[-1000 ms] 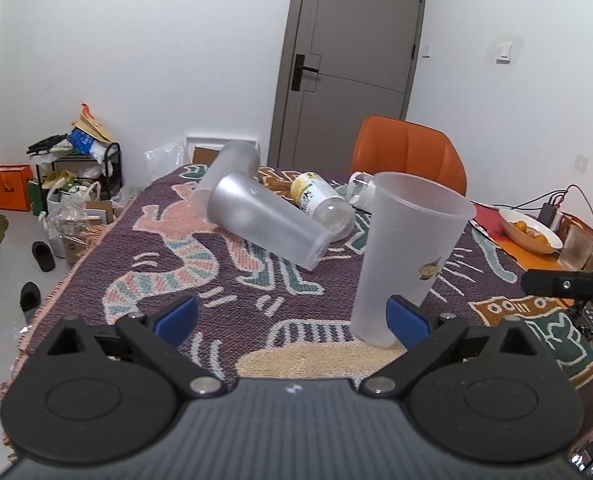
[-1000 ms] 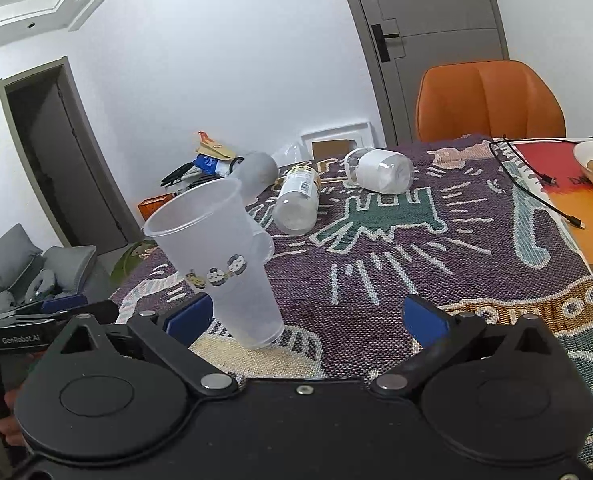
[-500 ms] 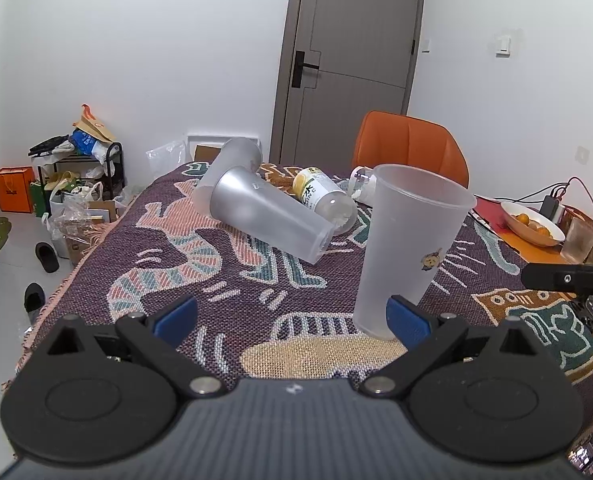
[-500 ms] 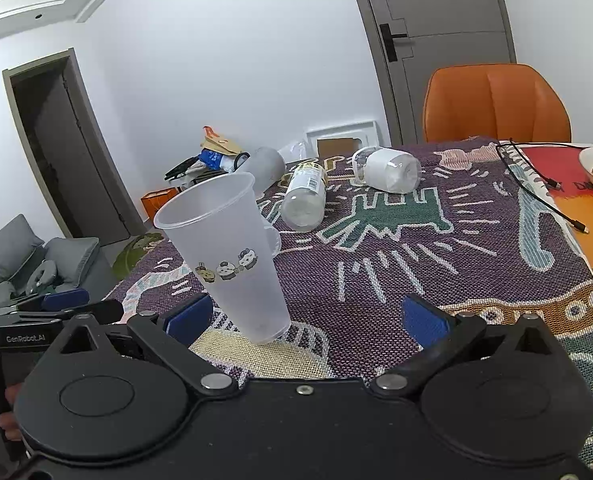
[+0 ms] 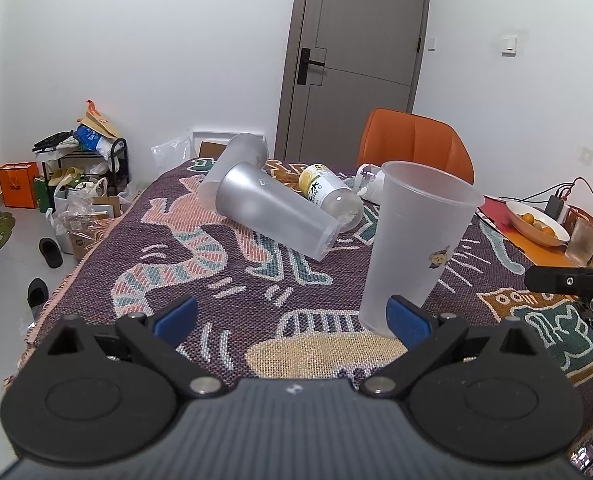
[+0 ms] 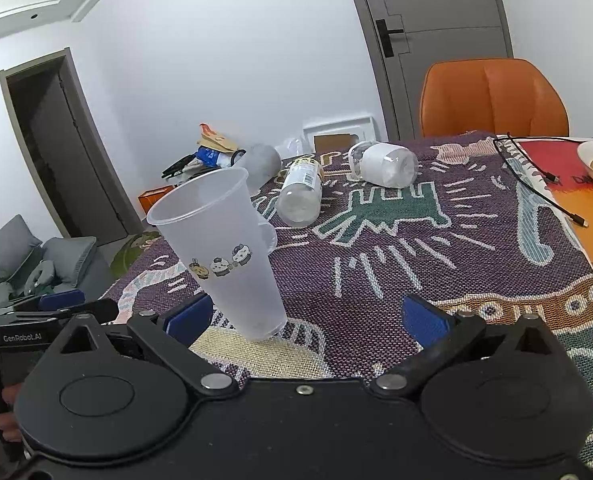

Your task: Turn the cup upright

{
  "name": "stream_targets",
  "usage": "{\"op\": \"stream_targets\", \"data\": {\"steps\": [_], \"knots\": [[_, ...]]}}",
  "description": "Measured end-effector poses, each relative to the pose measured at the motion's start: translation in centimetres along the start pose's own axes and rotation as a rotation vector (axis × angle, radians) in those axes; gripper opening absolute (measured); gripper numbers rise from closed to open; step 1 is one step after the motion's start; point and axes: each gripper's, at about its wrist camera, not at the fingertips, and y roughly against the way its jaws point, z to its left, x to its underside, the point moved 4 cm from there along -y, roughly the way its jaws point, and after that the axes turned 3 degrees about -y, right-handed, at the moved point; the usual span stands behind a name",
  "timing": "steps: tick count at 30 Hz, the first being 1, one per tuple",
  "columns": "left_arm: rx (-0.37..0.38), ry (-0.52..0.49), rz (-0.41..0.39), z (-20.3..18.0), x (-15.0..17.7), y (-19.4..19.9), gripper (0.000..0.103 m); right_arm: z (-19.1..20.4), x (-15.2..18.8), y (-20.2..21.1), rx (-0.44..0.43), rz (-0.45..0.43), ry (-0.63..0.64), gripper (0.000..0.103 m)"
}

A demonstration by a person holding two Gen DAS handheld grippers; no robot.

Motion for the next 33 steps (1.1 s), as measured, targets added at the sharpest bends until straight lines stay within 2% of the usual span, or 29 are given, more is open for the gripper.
{"op": "stream_targets", "data": {"steps": [33], "knots": [[0.0,0.0,0.006,0.02,0.26,0.18,0.1,-0.66,0.33,-0.57,0.02,0.01,-0.011,0.103]]}}
